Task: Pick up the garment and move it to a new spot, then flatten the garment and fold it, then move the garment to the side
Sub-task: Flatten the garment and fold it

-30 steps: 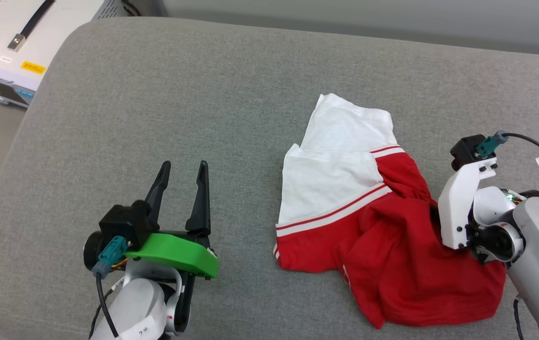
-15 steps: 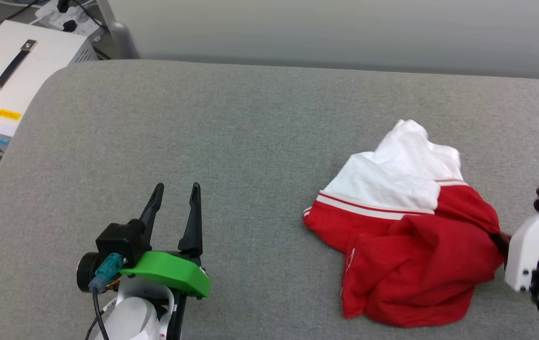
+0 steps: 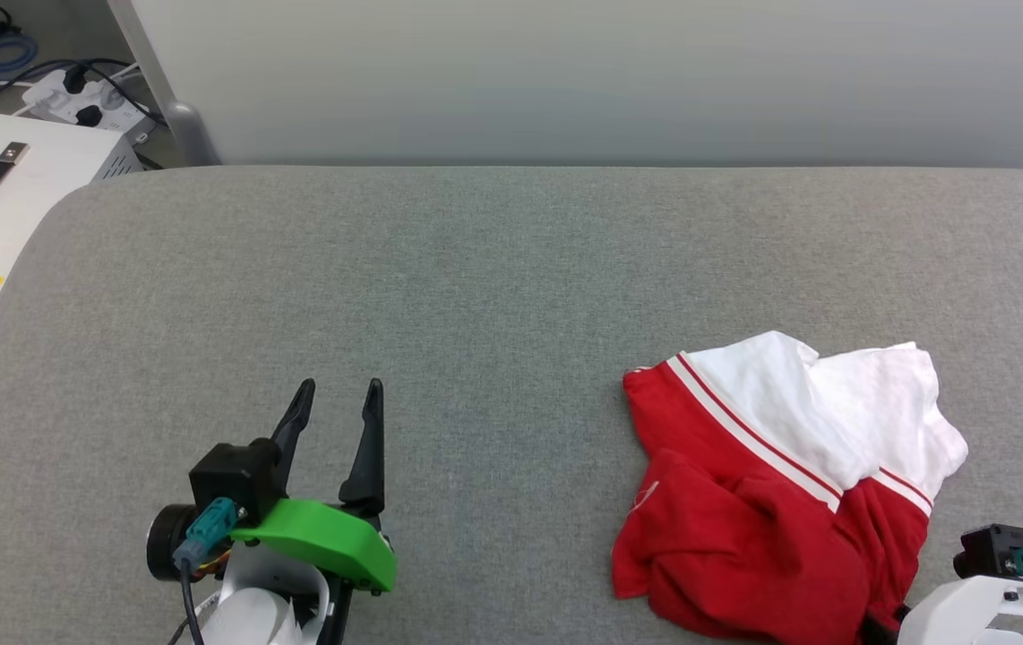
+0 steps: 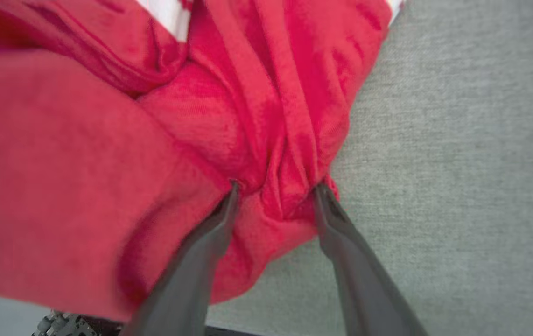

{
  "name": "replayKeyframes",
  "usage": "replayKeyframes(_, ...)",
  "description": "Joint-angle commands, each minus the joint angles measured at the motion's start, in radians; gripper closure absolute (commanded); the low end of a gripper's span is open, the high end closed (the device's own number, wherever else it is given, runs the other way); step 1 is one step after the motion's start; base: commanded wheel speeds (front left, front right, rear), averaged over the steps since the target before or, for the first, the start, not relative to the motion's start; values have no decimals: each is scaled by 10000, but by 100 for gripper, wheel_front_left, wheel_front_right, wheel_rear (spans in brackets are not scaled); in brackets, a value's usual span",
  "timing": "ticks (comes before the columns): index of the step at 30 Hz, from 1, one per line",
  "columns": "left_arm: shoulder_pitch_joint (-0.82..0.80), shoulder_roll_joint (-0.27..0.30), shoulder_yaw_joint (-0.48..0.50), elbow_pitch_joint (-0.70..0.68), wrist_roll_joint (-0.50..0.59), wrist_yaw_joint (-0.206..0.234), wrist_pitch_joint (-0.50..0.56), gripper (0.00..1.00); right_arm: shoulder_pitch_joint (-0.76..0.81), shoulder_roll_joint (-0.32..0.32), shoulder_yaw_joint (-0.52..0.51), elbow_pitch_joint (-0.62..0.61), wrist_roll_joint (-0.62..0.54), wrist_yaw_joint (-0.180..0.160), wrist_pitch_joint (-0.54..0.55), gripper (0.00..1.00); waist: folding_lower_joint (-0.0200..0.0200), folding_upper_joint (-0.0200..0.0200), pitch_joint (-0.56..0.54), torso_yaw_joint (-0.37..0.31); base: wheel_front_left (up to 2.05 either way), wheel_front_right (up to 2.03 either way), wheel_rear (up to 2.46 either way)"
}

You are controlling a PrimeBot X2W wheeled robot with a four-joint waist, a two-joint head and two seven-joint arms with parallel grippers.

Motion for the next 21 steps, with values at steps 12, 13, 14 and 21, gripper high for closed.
replayKeyframes(12,580,180,69,-54,-181,193,89,0,2,808,-681,-1663,-1834,-6,-4445,0,0,0,-479,117,0,0,0)
replayKeyframes(13,585,194,72,-69,-186,206,107,0,-3,818,-625,-1762,-1866,-6,-4632,0,0,0,-480,116,0,0,0)
replayKeyframes(14,585,212,75,-86,-188,224,134,0,-4,796,-503,-1899,-1985,-6,-4843,0,0,0,-478,112,0,0,0)
replayKeyframes(21,511,364,55,-95,-166,329,420,0,91,842,97,-2663,-2389,-6,-5282,0,0,0,-469,-39,0,0,0)
